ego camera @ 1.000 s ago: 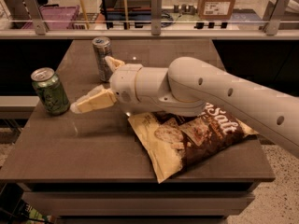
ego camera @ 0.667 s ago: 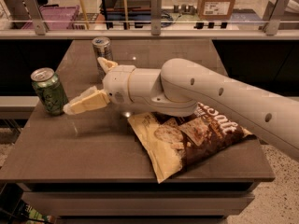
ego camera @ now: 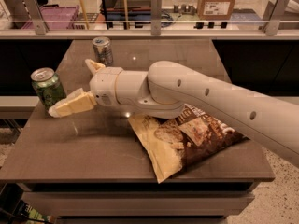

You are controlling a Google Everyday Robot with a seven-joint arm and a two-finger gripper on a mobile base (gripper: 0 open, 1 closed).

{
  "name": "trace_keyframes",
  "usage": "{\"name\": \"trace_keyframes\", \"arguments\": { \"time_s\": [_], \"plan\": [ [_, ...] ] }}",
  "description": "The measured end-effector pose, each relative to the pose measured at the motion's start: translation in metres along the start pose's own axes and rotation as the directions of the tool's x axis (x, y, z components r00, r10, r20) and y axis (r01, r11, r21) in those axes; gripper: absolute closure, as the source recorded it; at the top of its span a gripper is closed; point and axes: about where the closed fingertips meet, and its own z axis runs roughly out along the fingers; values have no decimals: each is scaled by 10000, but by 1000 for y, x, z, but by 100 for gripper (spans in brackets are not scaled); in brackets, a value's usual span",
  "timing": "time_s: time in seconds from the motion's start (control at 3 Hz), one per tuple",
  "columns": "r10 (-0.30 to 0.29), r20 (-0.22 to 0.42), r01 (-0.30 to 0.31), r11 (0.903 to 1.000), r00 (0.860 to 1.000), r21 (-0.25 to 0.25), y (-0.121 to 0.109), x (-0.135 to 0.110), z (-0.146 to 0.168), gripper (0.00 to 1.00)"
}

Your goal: Pick green can

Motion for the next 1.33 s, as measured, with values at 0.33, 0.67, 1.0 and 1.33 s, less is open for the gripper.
{"name": "trace_keyframes", "arguments": {
  "time_s": [0.33,0.67,1.0,1.33],
  "plan": [
    [48,113,-47,9999,9999,-133,4,-1,16,0],
    [26,280,-14,9991,9996,-420,6,-6,43,0],
    [-11,362,29,9988,9993,-482,8,-8,52,0],
    [-22,368,41,9987,9993,-516,10,-9,53,17]
  ]
}}
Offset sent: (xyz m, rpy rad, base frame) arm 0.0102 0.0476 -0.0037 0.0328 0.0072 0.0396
